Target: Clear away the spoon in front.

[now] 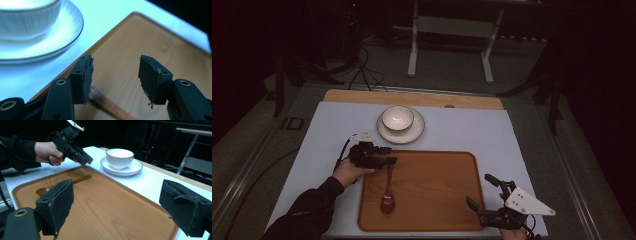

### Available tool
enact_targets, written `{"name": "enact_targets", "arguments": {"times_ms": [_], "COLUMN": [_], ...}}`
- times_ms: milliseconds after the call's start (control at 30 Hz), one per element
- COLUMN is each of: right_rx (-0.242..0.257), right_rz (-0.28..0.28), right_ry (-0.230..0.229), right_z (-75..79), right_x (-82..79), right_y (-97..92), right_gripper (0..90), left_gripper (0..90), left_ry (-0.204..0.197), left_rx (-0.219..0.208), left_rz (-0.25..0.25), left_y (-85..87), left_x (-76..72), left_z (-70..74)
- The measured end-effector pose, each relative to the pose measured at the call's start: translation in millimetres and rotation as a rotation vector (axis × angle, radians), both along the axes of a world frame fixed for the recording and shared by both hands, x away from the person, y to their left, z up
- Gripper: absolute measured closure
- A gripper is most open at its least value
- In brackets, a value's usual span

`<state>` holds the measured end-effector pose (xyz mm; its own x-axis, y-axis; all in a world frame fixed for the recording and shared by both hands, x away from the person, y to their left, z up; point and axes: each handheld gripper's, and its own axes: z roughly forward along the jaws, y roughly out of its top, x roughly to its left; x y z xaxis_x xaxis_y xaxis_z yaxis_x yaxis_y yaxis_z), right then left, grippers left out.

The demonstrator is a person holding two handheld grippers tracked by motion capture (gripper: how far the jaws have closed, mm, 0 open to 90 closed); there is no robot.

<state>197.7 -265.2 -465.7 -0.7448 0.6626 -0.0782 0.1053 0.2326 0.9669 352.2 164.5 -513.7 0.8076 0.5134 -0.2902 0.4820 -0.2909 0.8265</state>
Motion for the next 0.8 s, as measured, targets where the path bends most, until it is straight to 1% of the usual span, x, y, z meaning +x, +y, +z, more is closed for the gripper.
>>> {"name": "enact_targets", "arguments": {"times_ms": [67, 167, 200, 233, 267, 300, 333, 367, 400, 433, 467, 500, 533, 633, 700, 767, 800], "right_rx": [0.006, 0.013, 0.012, 0.013, 0.014, 0.014, 0.013, 0.012, 0.011, 0.011, 0.009, 0.009, 0.007, 0.007, 0.01, 0.01, 0.01], "right_rz": [-0.001, -0.007, -0.012, -0.014, -0.013, -0.013, -0.017, -0.019, -0.02, -0.02, -0.02, -0.019, -0.017, -0.015, -0.013, -0.014, -0.014], "right_ry": [-0.002, 0.002, -0.001, -0.002, 0.0, 0.0, 0.0, 0.0, -0.001, -0.001, -0.001, 0.0, 0.002, 0.009, 0.007, 0.006, 0.006], "right_z": [0.3, 0.1, 0.2, 0.3, 0.4, 0.4, 0.4, 0.3, 0.3, 0.3, 0.3, 0.3, 0.2, 0.1, 0.4, 0.7, 0.7], "right_x": [-0.2, 0.4, 0.5, 0.4, 0.5, 0.5, 0.4, 0.3, 0.3, 0.3, 0.3, 0.3, 0.4, 0.8, 0.7, 0.4, 0.4], "right_y": [-0.7, -2.1, -2.4, -2.6, -2.9, -2.9, -2.9, -2.9, -2.7, -2.7, -2.5, -2.4, -2.2, -1.8, -1.7, -1.6, -1.6], "right_gripper": [12.2, 11.9, 11.8, 11.8, 11.7, 11.7, 11.6, 11.5, 11.5, 11.5, 11.5, 11.5, 11.5, 11.4, 11.3, 11.2, 11.2], "left_gripper": [38.8, 31.0, 27.2, 24.3, 20.7, 13.5, 13.5, 11.6, 7.4, 7.4, 2.8, 0.3, 0.0, 0.0, 0.0, 0.0, 0.0], "left_ry": [-0.028, -0.05, -0.051, -0.048, -0.051, -0.051, -0.066, -0.065, -0.059, -0.059, -0.058, -0.057, -0.059, -0.076, -0.068, -0.081, -0.081], "left_rx": [0.01, -0.002, -0.012, -0.024, -0.024, -0.024, -0.01, -0.014, -0.024, -0.023, -0.019, -0.022, -0.023, -0.007, -0.008, -0.005, -0.005], "left_rz": [0.002, 0.004, 0.017, 0.02, 0.005, 0.005, 0.008, 0.004, -0.007, -0.017, -0.025, -0.025, -0.022, -0.02, -0.028, -0.031, -0.03], "left_y": [-2.4, -3.6, -3.0, -2.1, -1.5, -1.5, -1.9, -1.5, -0.9, -0.7, -0.8, -0.3, 0.7, 3.8, 6.3, 8.8, 10.1], "left_x": [-5.4, -12.2, -13.9, -15.2, -16.8, -16.8, -20.6, -21.7, -23.2, -24.7, -26.5, -28.6, -30.8, -37.5, -41.3, -45.7, -47.6], "left_z": [8.1, 19.2, 22.6, 25.7, 28.2, 28.2, 32.4, 33.8, 35.3, 36.7, 38.3, 40.0, 41.7, 46.2, 48.3, 50.4, 51.3]}}
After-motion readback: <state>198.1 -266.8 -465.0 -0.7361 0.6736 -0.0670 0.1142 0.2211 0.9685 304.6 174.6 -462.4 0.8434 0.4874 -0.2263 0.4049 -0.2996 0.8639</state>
